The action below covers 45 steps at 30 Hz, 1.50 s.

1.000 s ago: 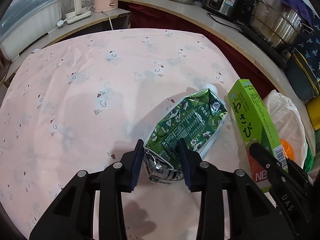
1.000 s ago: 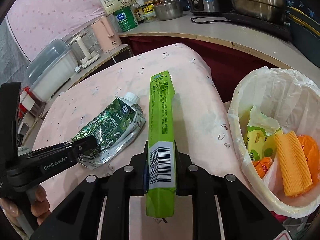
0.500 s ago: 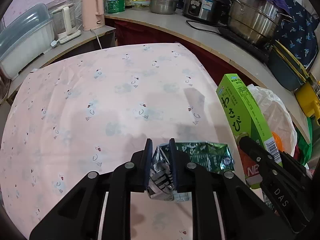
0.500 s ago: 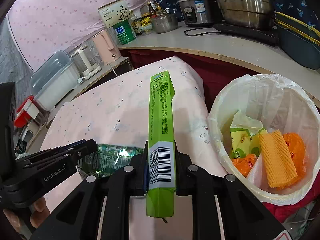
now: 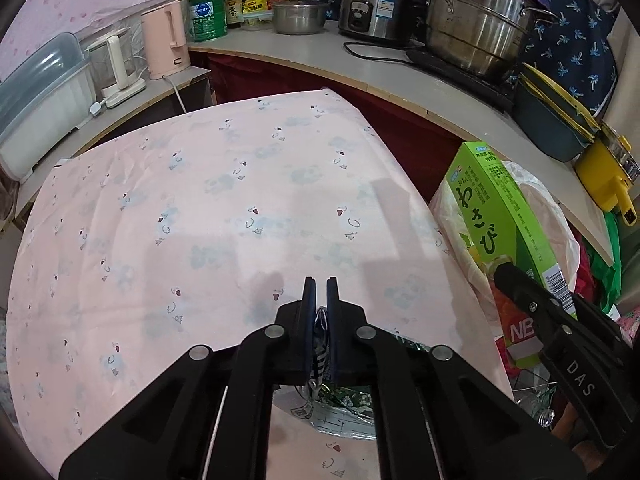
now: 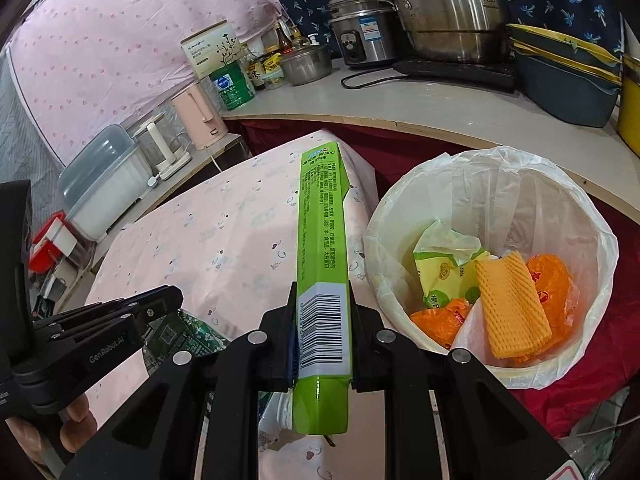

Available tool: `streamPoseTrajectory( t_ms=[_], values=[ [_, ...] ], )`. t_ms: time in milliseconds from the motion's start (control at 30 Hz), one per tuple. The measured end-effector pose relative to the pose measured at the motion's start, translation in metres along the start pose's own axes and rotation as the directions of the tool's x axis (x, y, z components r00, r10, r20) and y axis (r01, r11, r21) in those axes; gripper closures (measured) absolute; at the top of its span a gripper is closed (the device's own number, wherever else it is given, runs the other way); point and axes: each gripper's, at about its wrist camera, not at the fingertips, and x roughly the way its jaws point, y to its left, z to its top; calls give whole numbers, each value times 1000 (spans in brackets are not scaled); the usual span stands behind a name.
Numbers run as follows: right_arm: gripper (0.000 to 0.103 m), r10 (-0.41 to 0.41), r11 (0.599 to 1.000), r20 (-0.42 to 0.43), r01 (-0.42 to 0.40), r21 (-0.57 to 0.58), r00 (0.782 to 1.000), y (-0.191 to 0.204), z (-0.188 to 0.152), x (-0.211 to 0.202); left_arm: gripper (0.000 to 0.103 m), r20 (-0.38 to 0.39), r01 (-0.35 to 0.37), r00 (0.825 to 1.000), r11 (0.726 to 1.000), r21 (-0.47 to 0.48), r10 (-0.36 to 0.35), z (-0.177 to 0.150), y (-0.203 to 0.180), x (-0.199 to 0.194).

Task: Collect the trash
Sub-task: 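Carry the wasabi box and foil pouch over the trash bin with both grippers, then open both grippers to drop the wasabi box and foil pouch into the bin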

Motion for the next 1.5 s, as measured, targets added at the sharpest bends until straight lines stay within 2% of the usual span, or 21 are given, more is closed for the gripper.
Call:
streamPoseTrajectory(
  t_ms=[333,700,900,1033,1100,1167,1233,1333,1500],
  values=[
    [85,-29,999,56,27,37,998,-25,13,-19,98,31,12,999,999,42,-14,21,-26,-8],
    [85,-116,988,116,103,118,986,-85,33,-44,98,48,66,996,990,125,-72,62,-97,8],
    [85,-161,977,120,141,162,980,-116,39,-48,98,50,98,993,981,168,-107,86,-140,25],
    [85,-181,970,110,159,183,977,-130,38,-44,96,49,121,990,979,164,-131,97,-161,40],
    [85,-188,968,104,166,190,977,-136,38,-41,85,46,142,988,979,147,-150,101,-166,48],
    [84,-195,965,101,173,195,976,-139,38,-39,54,70,127,988,982,140,-138,103,-168,49],
    [84,-188,967,94,167,194,978,-141,40,-34,52,98,117,986,983,141,-132,102,-168,49],
    [82,-182,969,87,163,184,980,-140,43,-25,51,94,98,989,984,148,-112,101,-166,52],
    [77,-166,973,93,148,175,982,-133,45,-15,45,92,69,992,989,131,-82,95,-152,52]
  ],
)
